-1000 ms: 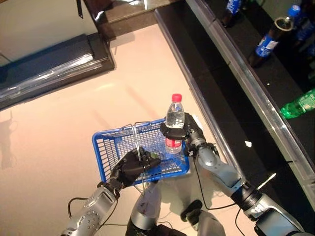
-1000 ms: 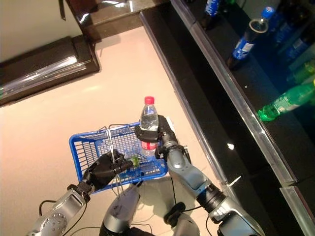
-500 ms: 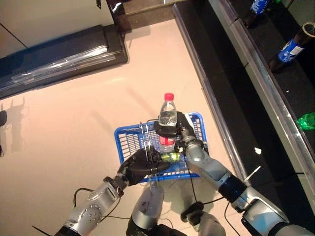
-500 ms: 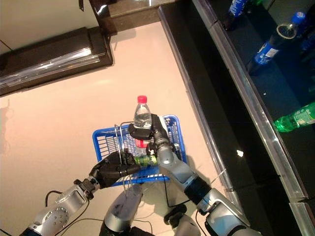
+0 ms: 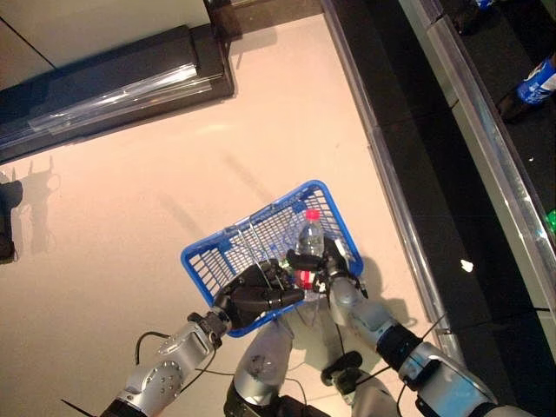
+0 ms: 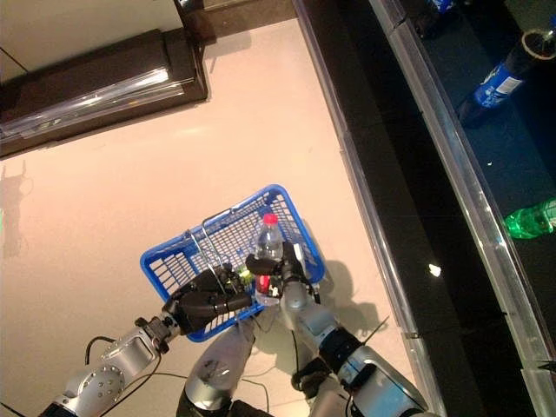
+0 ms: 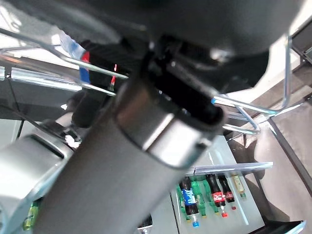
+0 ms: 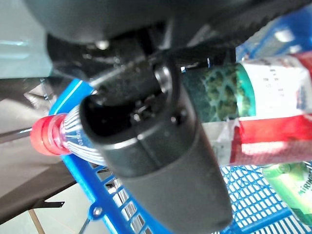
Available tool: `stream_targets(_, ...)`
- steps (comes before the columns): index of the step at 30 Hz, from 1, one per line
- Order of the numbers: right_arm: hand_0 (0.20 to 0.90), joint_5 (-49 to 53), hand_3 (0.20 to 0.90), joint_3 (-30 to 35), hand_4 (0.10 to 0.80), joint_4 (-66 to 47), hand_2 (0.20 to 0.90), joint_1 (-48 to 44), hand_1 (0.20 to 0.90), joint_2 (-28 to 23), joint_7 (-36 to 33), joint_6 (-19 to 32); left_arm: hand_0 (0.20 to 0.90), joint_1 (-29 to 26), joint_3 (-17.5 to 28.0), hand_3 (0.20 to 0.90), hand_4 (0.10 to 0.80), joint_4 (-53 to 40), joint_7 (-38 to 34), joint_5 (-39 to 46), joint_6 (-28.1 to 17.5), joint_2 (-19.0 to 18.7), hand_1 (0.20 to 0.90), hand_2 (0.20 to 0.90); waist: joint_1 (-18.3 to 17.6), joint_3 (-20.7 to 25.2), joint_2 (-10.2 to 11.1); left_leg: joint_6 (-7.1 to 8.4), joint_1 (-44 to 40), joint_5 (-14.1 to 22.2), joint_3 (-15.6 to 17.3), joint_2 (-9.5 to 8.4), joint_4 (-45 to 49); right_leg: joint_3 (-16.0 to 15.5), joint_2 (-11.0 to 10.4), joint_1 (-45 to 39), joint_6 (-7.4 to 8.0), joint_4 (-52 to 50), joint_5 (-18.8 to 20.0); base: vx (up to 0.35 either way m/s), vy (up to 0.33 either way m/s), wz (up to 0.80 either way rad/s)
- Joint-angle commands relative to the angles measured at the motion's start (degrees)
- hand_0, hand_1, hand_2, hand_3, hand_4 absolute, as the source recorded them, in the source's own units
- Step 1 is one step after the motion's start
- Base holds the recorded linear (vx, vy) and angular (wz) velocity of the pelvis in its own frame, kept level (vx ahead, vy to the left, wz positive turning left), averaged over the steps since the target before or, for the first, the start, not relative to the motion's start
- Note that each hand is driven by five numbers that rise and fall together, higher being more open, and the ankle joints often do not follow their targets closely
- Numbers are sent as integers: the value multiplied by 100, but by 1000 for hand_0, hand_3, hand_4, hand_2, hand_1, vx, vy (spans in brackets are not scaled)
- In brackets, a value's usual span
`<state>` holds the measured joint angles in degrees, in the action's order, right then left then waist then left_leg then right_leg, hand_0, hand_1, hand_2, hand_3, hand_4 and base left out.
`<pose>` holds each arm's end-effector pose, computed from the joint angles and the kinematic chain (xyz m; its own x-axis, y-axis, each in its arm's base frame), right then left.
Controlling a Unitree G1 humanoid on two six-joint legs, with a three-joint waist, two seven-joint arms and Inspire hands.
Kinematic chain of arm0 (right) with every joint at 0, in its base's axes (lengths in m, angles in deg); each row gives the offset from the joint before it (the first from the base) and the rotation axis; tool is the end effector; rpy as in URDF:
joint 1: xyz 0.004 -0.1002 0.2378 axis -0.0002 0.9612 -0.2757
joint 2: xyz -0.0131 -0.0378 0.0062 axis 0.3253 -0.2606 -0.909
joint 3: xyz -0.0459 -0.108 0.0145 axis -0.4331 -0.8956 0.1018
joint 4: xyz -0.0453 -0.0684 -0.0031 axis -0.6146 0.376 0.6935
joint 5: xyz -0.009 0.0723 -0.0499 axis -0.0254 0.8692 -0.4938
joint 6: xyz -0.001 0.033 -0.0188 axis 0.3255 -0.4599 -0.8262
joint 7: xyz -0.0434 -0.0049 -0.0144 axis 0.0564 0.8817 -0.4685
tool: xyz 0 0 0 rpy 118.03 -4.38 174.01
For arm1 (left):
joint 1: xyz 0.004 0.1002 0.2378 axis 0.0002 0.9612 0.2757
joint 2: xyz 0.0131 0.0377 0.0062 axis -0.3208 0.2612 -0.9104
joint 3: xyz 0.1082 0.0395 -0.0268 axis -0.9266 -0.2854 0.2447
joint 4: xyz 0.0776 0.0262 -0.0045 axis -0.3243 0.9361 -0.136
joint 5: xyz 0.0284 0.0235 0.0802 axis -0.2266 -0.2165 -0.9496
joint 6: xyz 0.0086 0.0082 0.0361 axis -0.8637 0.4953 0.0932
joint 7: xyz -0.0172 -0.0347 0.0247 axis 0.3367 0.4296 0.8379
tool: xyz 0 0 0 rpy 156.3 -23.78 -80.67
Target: Pick up the drink and place into the basket.
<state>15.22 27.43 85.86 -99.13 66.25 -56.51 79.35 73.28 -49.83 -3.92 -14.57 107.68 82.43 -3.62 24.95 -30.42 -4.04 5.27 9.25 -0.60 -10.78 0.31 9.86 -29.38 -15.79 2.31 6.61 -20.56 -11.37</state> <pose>0.2519 -0.0864 0.0104 0.9320 0.0197 -0.3618 -0.0650 0.9914 -0.1133 0.1687 0.1936 0.0191 0.7817 -0.6136 -0.1120 0.4170 0.6477 -0.6377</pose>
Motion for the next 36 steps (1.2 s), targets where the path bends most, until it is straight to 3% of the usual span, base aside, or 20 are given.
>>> stream_targets(1, 300, -320, 200, -288, 100, -440, 300, -468, 300, 680, 339, 637, 300, -400, -118, 200, 100, -1855, 842, 415, -495, 351, 300, 300, -56, 469, 26, -185, 477, -29, 71, -351, 344, 50, 409, -124, -287, 587, 626, -26, -32, 0)
stream_targets(11, 300, 77, 200, -308, 100, -106, 300, -601, 300, 764, 735, 652, 300, -453, -116, 200, 100, -1782, 864, 450, -472, 406, 300, 300, -9, 447, -40, -239, 532, -87, 18, -396, 308, -16, 369, 7, -299, 474, 636, 2, 0, 1)
stream_targets(21, 300, 798, 200, 231, 100, 710, 300, -1069, 300, 798, 611, 841, 300, -623, -31, 200, 100, -1785, 841, 456, -256, 367, 300, 300, 106, 412, -49, -271, 531, -74, -82, -442, 345, -140, 285, 37, -288, 302, 631, 28, -3, 3)
stream_targets(26, 300, 1695, 200, 638, 100, 1203, 300, -1193, 300, 890, 783, 1024, 300, -764, -122, 200, 100, -1969, 1550, 646, 252, 342, 300, 300, 108, 388, -8, -302, 529, -54, -58, -432, 344, -130, 270, 75, -268, 247, 645, 40, -11, 6)
stream_targets(30, 300, 2151, 200, 768, 100, 1314, 300, -1377, 300, 820, 978, 1023, 300, -1042, -474, 200, 100, -2240, 2283, 652, 454, 248, 300, 300, 29, 344, -16, -312, 535, -80, 40, -386, 295, -74, 263, 131, -246, 254, 687, 4, 25, 3)
stream_targets(36, 300, 2714, 200, 842, 100, 1457, 300, -1621, 300, 702, 1304, 950, 300, -1459, -867, 200, 100, -2344, 2432, 635, 545, 118, 300, 300, -50, 388, -33, -343, 558, -58, 116, -376, 349, -24, 196, 213, -220, 152, 694, 24, 40, -1)
